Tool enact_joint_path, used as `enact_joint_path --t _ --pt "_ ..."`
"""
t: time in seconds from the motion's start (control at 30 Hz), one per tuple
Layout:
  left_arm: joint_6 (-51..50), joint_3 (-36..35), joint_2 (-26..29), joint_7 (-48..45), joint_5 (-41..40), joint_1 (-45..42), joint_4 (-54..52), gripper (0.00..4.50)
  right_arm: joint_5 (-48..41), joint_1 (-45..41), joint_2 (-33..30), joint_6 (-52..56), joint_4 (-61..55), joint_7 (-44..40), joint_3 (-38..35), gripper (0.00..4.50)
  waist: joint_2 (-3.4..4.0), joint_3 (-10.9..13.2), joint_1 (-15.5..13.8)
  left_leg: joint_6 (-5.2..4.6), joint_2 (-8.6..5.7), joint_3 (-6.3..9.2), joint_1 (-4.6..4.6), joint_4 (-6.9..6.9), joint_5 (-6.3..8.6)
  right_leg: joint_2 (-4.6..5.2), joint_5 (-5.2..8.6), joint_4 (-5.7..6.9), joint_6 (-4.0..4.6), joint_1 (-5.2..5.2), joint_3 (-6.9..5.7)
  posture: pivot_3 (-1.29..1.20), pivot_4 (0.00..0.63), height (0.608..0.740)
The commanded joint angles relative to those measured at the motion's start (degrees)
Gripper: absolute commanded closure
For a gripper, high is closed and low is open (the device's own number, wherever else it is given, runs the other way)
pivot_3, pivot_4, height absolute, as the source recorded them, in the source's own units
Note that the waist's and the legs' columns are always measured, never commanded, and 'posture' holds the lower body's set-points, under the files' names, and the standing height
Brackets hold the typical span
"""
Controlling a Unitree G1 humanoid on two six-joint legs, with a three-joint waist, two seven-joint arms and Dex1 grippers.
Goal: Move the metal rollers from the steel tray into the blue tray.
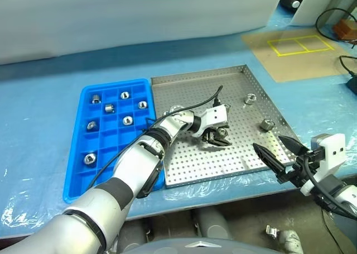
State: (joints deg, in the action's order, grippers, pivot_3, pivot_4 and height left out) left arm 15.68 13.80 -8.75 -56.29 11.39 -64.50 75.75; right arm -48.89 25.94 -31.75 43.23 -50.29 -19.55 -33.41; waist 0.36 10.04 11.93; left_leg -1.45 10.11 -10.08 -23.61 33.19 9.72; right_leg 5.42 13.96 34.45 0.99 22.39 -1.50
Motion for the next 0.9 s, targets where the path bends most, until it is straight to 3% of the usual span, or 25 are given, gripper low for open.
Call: enact_joint_path --t 0.03,0.33,0.5,0.63,0.9 --pt "0.1 1.6 -3.7 2.7 2.1 2.2 0.1 1.17 0.1 0.6 0.0 -1.9 -2.1 0.9 -1.0 0.00 0.00 0.0 0.6 -0.08 -0.03 0.00 -0.01 0.00 0.02 0.03 -0.01 0.00 -0.02 0.00 0.00 -0.78 0.150 0.740" --pt "0.1 1.0 -3.4 0.3 1.7 2.1 -0.2 1.17 1.8 -0.3 -0.2 -3.0 -1.4 2.3 0.8 0.00 0.02 0.0 2.8 -0.62 -0.36 0.08 -0.17 0.00 0.21 0.45 0.07 -0.32 -0.23 -0.19 -0.28 -0.77 0.150 0.740" --pt "0.6 1.0 -2.8 0.7 1.9 1.9 -0.3 2.37 2.8 -1.6 -0.5 -3.3 -0.2 2.2 1.7 0.00 0.04 0.0 3.8 -0.87 -0.58 0.08 -0.30 0.02 0.35 0.78 -0.13 -0.78 -0.55 -0.34 -0.50 -0.76 0.150 0.740" --pt "1.4 0.0 -2.4 -2.6 0.5 1.8 -0.9 2.75 3.6 -2.7 -0.6 -3.3 0.4 2.0 2.7 0.00 0.04 0.0 4.6 -1.02 -0.71 0.09 -0.41 0.13 0.43 0.91 -0.14 -0.82 -0.56 -0.35 -0.51 -0.74 0.150 0.740" --pt "2.4 -4.4 -0.1 -4.4 -3.8 -1.5 -3.5 2.75 5.5 -7.4 -1.3 -3.5 3.6 0.6 6.4 0.00 0.05 0.0 4.7 -1.03 -0.70 0.09 -0.41 0.16 0.43 0.92 -0.19 -0.81 -0.64 -0.35 -0.55 -0.68 0.150 0.740"
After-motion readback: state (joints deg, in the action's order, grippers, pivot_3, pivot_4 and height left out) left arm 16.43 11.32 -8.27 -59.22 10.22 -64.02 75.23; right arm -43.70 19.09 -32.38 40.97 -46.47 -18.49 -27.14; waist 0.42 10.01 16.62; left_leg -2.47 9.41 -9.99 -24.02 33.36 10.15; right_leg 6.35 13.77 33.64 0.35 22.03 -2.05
